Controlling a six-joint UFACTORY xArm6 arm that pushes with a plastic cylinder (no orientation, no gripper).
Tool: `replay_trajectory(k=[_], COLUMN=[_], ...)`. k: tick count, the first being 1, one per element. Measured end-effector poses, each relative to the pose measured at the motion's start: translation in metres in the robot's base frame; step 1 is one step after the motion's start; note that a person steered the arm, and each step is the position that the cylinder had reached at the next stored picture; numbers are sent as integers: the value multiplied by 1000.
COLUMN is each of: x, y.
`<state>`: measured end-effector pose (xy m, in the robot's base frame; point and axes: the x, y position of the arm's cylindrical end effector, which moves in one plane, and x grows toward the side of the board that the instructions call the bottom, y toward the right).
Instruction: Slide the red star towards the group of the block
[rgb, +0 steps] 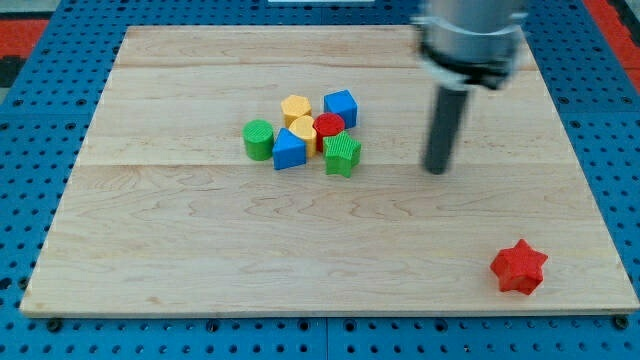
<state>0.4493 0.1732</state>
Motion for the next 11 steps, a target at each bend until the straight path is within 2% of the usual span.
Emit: replay_trajectory(k=[1, 2, 3, 5, 6, 7, 8, 9, 10, 11], x=[71, 143, 138, 96, 31, 25, -12, -78, -98, -56], y=[104, 117, 22, -220, -282, -303, -330, -292, -316, -364])
